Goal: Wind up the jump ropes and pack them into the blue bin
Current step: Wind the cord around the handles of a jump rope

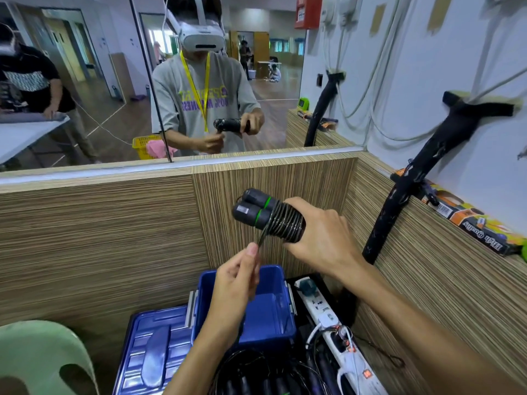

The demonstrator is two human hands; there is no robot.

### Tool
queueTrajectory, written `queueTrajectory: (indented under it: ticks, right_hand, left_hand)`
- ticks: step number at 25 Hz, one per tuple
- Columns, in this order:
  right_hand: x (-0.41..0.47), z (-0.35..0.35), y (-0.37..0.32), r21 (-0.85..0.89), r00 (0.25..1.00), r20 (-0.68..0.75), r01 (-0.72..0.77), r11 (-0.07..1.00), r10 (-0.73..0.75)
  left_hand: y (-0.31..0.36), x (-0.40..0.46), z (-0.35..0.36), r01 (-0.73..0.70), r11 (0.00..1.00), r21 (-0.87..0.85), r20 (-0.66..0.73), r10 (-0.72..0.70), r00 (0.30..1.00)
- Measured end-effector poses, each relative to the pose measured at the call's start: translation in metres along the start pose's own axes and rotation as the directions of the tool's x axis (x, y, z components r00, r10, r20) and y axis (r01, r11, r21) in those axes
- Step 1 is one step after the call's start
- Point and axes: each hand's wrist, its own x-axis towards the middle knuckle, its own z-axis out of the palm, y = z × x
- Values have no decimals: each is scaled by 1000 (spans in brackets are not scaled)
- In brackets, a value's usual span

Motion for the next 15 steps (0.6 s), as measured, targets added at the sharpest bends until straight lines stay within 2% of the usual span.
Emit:
queueTrajectory:
  ticks: [3,8,9,10,11,12,13,14,15]
  right_hand:
    - [-4,-8,-7,57,998,17,52,997,-53]
    - [-12,-15,-16,109,983,79,155,982,-164]
    - [-13,-16,-17,115,975,101,186,976,-198]
    - [-16,-17,-19,126,962,134,220,967,-237]
    - [-20,-15,-21,114,942,177,267,957,-284]
    - [-24,-12,-23,53,914,221,336,940,-339]
    - [-29,-8,-23,-38,886,268,403,914,-379]
    - [-34,-5,-22,-116,868,305,442,890,-391]
    - [-37,-2,-20,-167,866,330,446,879,-376]
  left_hand:
    - [-20,16,-15,69,997,-46,-10,-69,998]
    - [-14,43,-26,57,997,-51,99,-52,994]
    - [-10,43,-16,39,999,-21,51,-38,998]
    - [-6,48,-4,21,992,121,-117,-7,993]
    - [-3,55,-1,25,933,359,-351,111,930]
    - [7,62,-2,89,794,601,-398,201,895]
    - [10,76,-9,54,677,734,-237,180,955]
    - [12,91,-20,-166,584,795,52,208,977]
    - [20,101,-33,-333,444,832,294,156,943]
